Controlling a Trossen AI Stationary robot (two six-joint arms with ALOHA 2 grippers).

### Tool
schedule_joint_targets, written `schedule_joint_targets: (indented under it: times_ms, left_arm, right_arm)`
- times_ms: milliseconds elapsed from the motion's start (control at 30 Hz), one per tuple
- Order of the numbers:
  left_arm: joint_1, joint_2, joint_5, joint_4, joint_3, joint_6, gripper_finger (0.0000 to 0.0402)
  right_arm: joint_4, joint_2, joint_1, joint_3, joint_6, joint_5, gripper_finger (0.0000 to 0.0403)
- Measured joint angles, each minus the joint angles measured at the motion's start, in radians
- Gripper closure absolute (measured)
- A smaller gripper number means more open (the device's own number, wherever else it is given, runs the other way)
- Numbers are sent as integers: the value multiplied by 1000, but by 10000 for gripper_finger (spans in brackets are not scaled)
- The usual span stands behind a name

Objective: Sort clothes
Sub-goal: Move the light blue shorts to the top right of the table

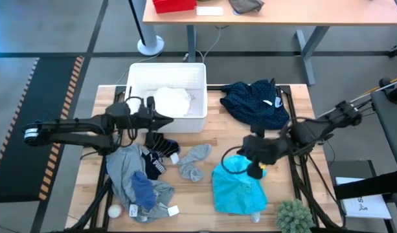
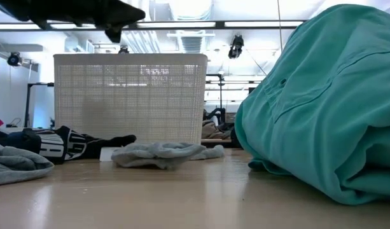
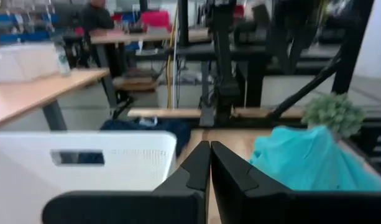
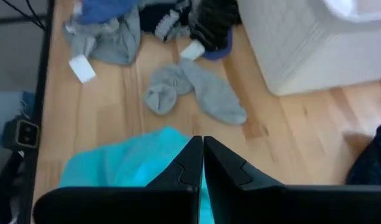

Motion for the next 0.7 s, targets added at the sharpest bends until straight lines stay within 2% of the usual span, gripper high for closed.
schedule_joint_targets:
  times_ms: [167,367,700]
  left_arm:
    - [-8,-20,0,-1,-16,-35,402]
    - [-33,-14,1,4,-20,-45,402]
    - [-41,6,0,16,-13,-69,402]
  right_arm:
    - [4,72,11,26,21,-18,403]
    - [2,110,4,39,103,-140,403]
    - [-90,127,4,40,264,-132,403]
